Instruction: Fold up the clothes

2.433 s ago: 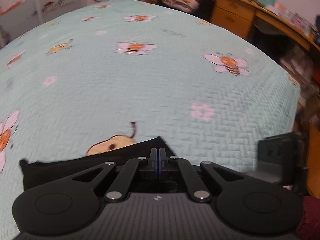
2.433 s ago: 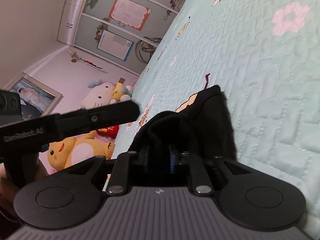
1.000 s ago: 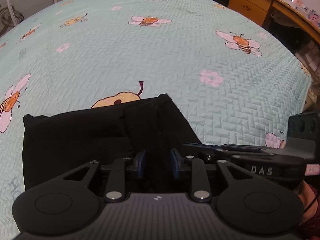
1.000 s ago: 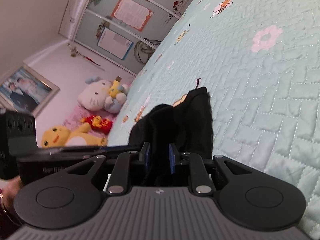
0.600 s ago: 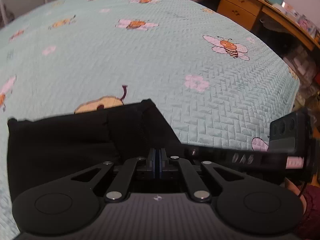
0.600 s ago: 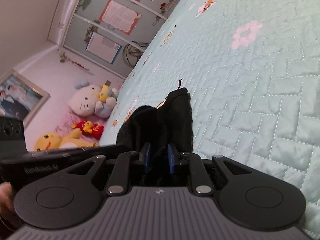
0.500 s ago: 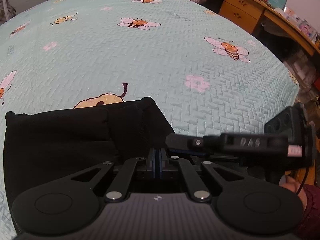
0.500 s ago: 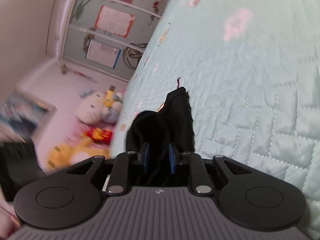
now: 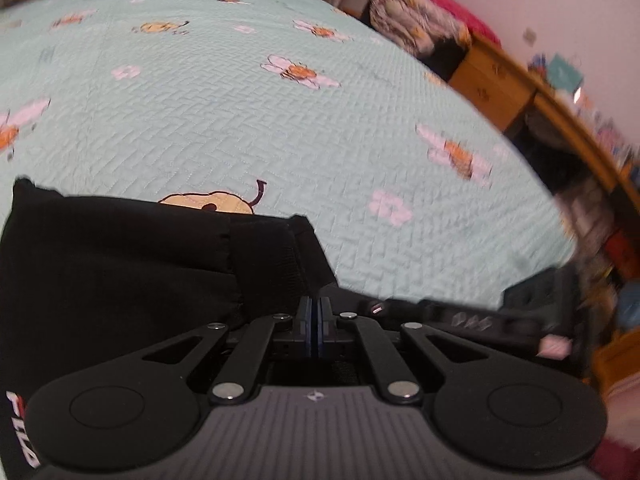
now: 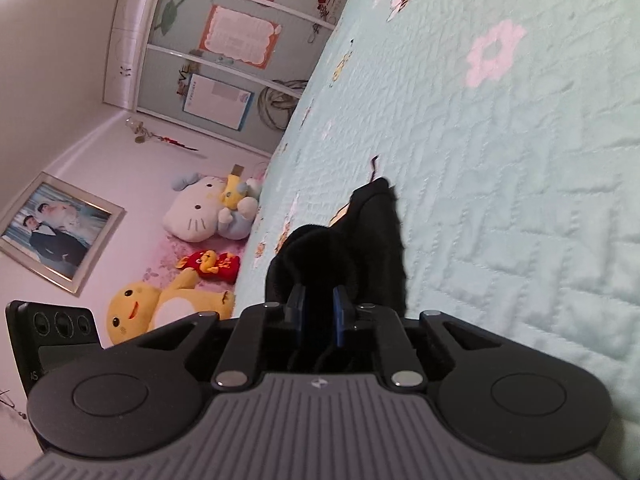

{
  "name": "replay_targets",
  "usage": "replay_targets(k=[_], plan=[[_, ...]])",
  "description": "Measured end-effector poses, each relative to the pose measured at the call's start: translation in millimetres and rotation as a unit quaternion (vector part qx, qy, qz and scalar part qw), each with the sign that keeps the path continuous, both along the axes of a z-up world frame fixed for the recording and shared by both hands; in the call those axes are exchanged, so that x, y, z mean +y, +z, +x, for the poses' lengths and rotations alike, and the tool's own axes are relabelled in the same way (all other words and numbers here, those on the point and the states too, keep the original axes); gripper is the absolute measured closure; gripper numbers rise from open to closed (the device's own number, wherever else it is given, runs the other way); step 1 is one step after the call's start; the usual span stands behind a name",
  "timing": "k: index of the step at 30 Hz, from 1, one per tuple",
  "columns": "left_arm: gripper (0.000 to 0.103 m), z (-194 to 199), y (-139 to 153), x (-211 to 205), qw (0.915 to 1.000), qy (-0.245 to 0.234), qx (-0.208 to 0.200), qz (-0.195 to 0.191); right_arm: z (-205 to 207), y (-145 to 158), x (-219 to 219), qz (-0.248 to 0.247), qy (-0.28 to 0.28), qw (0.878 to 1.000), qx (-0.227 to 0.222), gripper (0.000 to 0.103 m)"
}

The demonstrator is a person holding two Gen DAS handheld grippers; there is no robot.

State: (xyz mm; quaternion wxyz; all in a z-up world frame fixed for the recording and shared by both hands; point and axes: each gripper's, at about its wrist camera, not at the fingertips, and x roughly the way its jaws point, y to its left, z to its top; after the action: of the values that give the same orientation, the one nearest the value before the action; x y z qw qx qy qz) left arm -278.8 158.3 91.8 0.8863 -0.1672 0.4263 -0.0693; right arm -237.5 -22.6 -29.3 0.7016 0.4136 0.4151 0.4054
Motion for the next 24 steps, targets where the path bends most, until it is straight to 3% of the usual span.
replay_targets(k=[3, 7, 11, 15, 17, 24], plan=[[0.103, -1.9, 2.0, 11.0, 0.9997, 0.011, 0.0, -0.022, 2.1, -3.8, 5.0, 0.011, -0.001, 1.0, 0.014, 0.088], [0.103, -5.9, 1.1, 5.5, 1.0, -0.002, -0.001, -0.005, 8.1, -20.3, -1.7, 0.063, -0.011, 0.996, 0.07, 0.088], [0.103, -5.0, -2.4, -0.3, 1.0, -0.006, -0.002, 0.004, 4.6, -15.9, 2.5, 0.053, -0.004, 0.997, 0.055, 0.088], [0.103, -2.9, -10.4, -3.1, 0.9998, -0.018, 0.003, -0.011, -0.1, -7.6, 21.0, -0.002, 0.01, 1.0, 0.024, 0.093], [0.103, -3.0, -15.6, -6.6, 0.9998, -0.018, 0.006, 0.007, 2.6, -10.8, 30.6, 0.004, 0.018, 0.999, 0.033, 0.099], [0.103, -9.6, -27.1, 3.7, 0.9994, -0.012, 0.014, -0.028, 2.5, -8.6, 1.8, 0.032, 0.004, 0.999, 0.043, 0.095]])
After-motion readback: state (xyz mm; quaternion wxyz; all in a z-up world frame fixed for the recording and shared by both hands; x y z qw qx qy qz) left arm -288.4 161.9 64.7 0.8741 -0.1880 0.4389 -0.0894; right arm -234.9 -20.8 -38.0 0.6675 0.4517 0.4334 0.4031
